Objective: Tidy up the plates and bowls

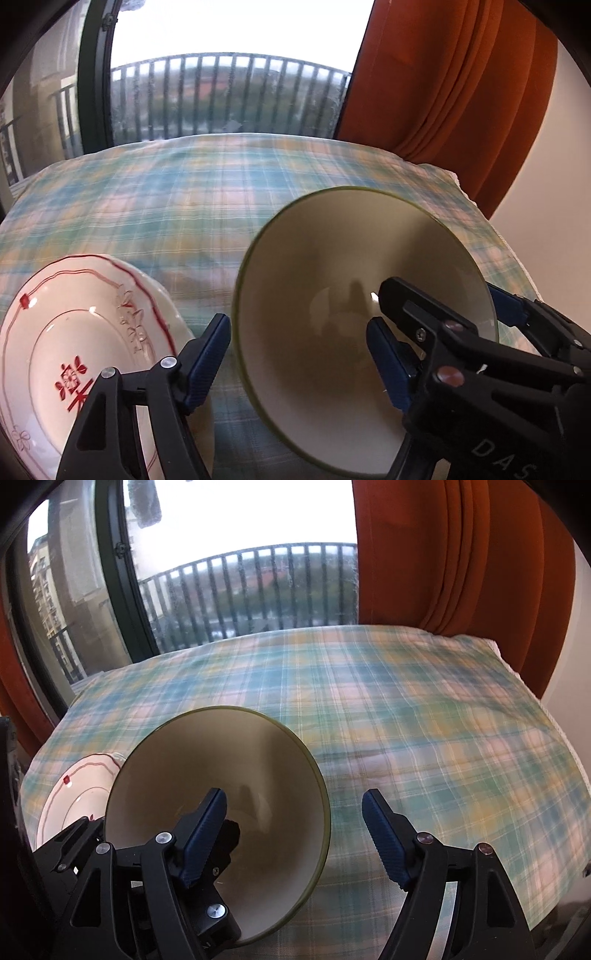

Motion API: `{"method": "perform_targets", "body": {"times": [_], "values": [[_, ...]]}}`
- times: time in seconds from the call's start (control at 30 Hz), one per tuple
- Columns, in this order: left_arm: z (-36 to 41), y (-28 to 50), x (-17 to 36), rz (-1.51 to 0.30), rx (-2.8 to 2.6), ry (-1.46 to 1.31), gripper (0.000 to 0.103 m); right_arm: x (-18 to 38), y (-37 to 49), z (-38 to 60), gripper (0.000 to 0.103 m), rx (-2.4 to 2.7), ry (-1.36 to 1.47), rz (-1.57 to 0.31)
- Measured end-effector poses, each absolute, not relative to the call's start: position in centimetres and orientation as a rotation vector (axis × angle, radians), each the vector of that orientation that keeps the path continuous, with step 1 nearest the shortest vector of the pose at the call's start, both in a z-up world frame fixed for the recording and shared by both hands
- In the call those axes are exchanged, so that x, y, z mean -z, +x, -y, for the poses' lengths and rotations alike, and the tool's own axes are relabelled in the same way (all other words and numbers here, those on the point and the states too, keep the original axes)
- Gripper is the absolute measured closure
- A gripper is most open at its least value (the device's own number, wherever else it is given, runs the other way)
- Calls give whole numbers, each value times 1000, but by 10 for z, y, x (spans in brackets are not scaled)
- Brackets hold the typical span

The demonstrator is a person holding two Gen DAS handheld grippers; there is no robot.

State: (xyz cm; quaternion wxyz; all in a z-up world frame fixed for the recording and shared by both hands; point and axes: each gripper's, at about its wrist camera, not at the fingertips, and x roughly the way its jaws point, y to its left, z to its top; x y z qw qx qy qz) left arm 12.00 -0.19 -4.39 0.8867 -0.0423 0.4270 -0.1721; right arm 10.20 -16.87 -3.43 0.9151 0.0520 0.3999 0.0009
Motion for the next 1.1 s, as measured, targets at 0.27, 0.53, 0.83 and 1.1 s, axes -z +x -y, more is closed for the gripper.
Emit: {"method": "perform_targets", "body": {"times": [0.27,0.53,0.83,1.1], "values": [[5,123,46,-910,392,-95,31,39,107,176,24,7,147,-873],[8,128,48,-936,357,-60,32,50,110,194,24,-23,245,-895],[12,130,45,-944,275,-10,32,65,121,209,25,-155,385,-925],[17,131,42,-959,224,38,32,72,126,215,26,-245,438,-953]]}}
